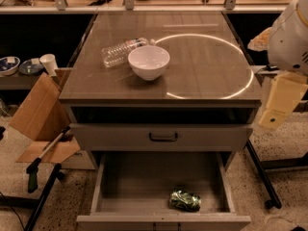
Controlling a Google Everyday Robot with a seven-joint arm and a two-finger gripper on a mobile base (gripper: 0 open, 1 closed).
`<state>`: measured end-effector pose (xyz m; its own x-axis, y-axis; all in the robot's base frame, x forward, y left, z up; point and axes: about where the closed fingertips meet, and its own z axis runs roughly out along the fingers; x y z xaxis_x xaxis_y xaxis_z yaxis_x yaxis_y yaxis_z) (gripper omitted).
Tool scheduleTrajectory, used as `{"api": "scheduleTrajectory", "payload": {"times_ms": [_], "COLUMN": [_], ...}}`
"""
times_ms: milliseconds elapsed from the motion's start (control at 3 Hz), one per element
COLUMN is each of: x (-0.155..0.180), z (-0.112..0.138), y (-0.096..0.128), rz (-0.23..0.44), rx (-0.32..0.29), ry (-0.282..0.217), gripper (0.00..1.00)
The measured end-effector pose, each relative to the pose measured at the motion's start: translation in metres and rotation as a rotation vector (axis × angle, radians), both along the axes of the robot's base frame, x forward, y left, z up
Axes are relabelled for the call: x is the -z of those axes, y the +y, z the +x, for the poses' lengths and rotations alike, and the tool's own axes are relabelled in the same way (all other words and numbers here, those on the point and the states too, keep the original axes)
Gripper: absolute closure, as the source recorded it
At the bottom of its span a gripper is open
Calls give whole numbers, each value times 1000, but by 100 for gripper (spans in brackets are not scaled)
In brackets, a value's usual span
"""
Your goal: Pick green can from middle drawer and place on counter
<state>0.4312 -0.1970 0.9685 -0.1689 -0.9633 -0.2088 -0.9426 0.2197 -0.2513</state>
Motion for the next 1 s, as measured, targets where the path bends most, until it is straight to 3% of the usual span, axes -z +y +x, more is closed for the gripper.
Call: {"api": "scheduleTrajectory", "payload": {"times_ms": [667, 1000], "x": [69, 111], "z": [-14, -22], "y": [43, 63], "rz": [36, 30], "rx": [-92, -175], "ry": [57, 69], "gripper": [0, 0]}}
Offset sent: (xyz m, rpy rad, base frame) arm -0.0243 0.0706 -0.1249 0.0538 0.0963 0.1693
